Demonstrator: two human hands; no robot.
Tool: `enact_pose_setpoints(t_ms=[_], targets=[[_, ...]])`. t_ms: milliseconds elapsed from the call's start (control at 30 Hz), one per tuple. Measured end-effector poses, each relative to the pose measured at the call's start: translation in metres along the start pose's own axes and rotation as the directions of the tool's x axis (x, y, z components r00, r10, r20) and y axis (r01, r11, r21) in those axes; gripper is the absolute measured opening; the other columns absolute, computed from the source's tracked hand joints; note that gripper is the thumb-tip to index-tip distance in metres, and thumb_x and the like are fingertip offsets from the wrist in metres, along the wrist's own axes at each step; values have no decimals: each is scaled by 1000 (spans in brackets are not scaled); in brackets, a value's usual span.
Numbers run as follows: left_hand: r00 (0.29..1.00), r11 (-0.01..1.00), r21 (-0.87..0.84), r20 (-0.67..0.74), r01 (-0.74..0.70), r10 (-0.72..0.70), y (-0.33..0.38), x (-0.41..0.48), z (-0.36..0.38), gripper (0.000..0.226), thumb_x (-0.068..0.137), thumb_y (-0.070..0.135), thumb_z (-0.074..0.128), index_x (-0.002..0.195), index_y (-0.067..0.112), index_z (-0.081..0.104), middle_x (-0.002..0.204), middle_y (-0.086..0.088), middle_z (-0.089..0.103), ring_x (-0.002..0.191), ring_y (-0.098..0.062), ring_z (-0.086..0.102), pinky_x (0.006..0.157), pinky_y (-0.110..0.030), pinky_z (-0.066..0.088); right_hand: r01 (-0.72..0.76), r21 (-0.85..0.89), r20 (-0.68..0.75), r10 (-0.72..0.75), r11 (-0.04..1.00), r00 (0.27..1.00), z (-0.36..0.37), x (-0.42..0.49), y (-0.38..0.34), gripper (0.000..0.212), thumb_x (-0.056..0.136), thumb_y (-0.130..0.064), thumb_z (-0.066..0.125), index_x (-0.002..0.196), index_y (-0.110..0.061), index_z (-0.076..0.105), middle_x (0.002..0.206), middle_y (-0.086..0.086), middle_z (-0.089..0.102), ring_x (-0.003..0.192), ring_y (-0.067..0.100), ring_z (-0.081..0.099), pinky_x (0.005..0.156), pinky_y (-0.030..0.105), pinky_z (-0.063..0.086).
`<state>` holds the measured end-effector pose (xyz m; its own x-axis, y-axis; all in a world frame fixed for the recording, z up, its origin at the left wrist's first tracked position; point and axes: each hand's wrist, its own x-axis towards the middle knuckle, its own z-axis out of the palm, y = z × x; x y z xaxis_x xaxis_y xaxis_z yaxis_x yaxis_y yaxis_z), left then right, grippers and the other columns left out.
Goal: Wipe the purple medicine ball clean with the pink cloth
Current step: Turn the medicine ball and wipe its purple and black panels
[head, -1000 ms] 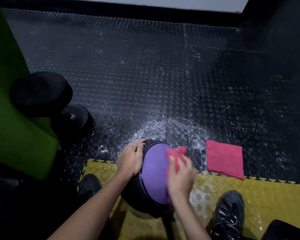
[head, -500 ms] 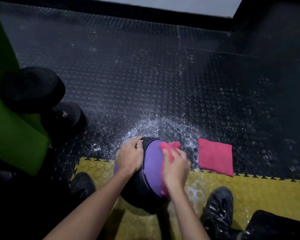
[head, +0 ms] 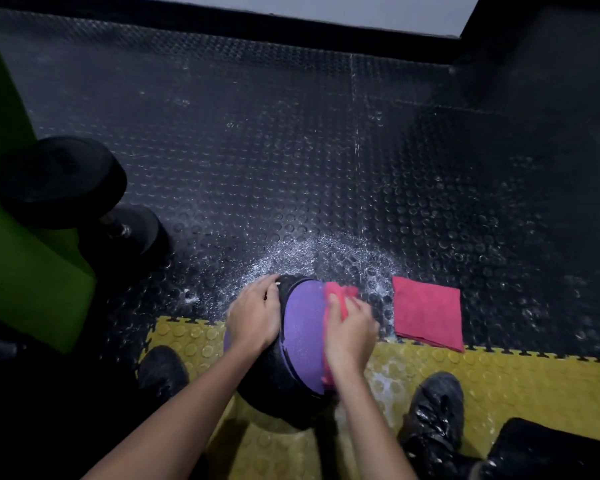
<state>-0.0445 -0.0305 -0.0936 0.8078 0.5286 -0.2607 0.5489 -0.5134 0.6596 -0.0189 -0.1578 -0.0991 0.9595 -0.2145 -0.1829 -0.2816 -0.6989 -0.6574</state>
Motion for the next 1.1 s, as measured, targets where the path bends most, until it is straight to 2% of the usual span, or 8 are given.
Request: enact_pose_setpoints(t_ms=[167, 333, 400, 633, 733, 867, 967, 1100], targets=[[1000, 996, -82, -16, 23, -25, -9, 0, -6, 36, 99, 22, 37, 130, 25, 55, 139, 6, 51, 128, -14, 44, 106, -31, 32, 391, 1, -147, -386, 921, 911, 10, -26, -14, 36, 83, -48, 47, 105, -30, 69, 116, 1, 60, 102, 27, 49, 87, 35, 46], [1000, 998, -59, -29, 9, -11, -3, -5, -6, 37, 101, 24, 34, 132, 26, 52, 142, 7, 47, 130, -13, 41, 109, -36, 30, -143, 166, 87, 130, 976, 988, -3, 24, 12, 34, 92, -38, 46, 112, -16, 65, 111, 6, 62, 98, 24, 57, 77, 25, 43], [999, 999, -33, -36, 1, -2, 0, -4, -3, 37, 100, 24, 34, 132, 27, 52, 141, 8, 48, 130, -13, 41, 109, -37, 30, -152, 104, 49, 147, 983, 988, -3, 25, 13, 35, 92, -37, 46, 113, -15, 64, 111, 9, 62, 101, 29, 56, 85, 36, 47], [999, 999, -51, -42, 1, -3, -12, -1, -3, 37, 99, 20, 36, 131, 24, 54, 140, 4, 50, 129, -15, 43, 107, -32, 32, 458, -139, 50, -456, 878, 889, 12, -18, -28, 34, 88, -47, 44, 110, -33, 65, 125, -3, 53, 110, 23, 40, 97, 32, 36], [998, 998, -57, -57, 2, -5, -12, -6, -3, 37, 100, 21, 36, 133, 24, 52, 142, 5, 48, 131, -15, 41, 109, -36, 31, 191, -62, 246, -170, 980, 954, 5, 26, -17, 32, 90, -43, 48, 111, -26, 65, 112, -1, 59, 101, 22, 50, 83, 28, 38], [998, 999, -1, -40, -40, 40, -9, -9, -2, 38, 100, 26, 34, 135, 27, 49, 143, 7, 45, 132, -13, 38, 110, -40, 30, -224, -17, 405, 212, 974, 890, -10, 56, -17, 35, 90, -42, 49, 90, -12, 67, 66, -1, 56, 55, 14, 49, 50, 21, 36], [998, 998, 6, -18, -67, 67, -10, -4, -1, 38, 100, 28, 33, 133, 25, 52, 141, 6, 48, 131, -14, 41, 109, -38, 31, 9, -99, 254, 16, 995, 967, -2, 35, -21, 34, 89, -47, 47, 109, -26, 65, 101, -4, 62, 83, 16, 55, 70, 24, 46], [993, 992, -44, -2, -118, 118, -20, -5, -5, 56, 85, 37, 24, 130, 23, 56, 138, 4, 52, 129, -14, 44, 109, -35, 32, 443, -102, 261, -406, 891, 876, 4, -5, -32, 27, 89, -45, 49, 112, -40, 62, 120, -11, 50, 107, 20, 38, 93, 27, 31]])
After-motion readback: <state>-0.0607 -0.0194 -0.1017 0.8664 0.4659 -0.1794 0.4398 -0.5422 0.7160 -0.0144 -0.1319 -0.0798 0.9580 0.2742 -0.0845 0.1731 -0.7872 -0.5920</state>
